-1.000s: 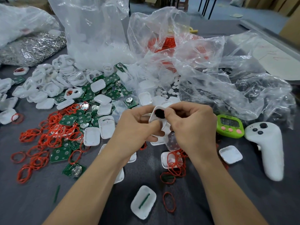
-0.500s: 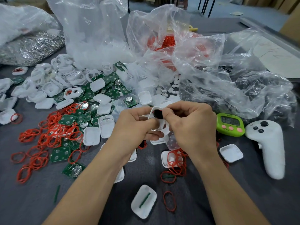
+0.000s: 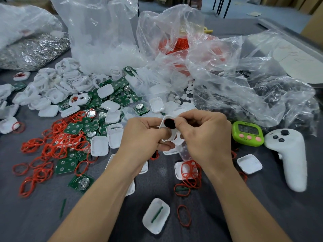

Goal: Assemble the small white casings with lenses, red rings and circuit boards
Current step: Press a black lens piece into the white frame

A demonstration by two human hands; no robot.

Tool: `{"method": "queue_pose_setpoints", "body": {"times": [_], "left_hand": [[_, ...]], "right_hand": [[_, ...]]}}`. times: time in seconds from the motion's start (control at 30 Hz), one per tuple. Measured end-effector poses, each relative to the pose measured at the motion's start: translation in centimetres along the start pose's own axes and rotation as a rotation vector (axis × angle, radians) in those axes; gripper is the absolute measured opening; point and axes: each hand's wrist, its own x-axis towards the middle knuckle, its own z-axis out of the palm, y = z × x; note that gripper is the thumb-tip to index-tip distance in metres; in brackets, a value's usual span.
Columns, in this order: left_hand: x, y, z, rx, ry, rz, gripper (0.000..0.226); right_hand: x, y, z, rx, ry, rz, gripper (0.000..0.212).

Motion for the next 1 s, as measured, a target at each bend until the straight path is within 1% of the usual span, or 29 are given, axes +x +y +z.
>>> {"method": "queue_pose_setpoints", "body": {"times": [0.13,0.33,0.47,0.6,0.73,0.87,1.0], "left_hand": [[0.0,-0.1,0.1,0.015,0.022,-0.001,0.026],[-0.2,-0.2,-0.2,-0.005,-0.074,-0.022,0.033],[-0.2,0.0,-0.2,-0.037,-0.122,-0.040,0.026],[-0.2,0.3,-0.5,-0.117,-0.126,-0.068,0.033],[-0.1,0.4,-0.8,-0.128,-0.146,-0.080,0.039],[-0.2,0.5,-1.0,-0.086,-0.220,-0.069,0.043],[-0.3,0.5,-1.0,0.022,-0.223,-0.015,0.044]], "right_hand": [[-0.1,0.0,0.1,-0.033,-0.010,0.018,0.017],[0.2,0.2,-0.3,0.015,-0.085,0.088,0.021],[0.3,0.2,-0.3,0.007,-0.079,0.084,0.024],[0.4,0.1,-0.5,0.022,-0.087,0.071,0.020],[0.4,0.0,-0.7,0.025,-0.084,0.049,0.025],[0.3,-0.2,-0.8,0.013,-0.080,0.015,0.014],[0.2,-0.3,-0.7,-0.016,-0.065,-0.032,0.011]]}}
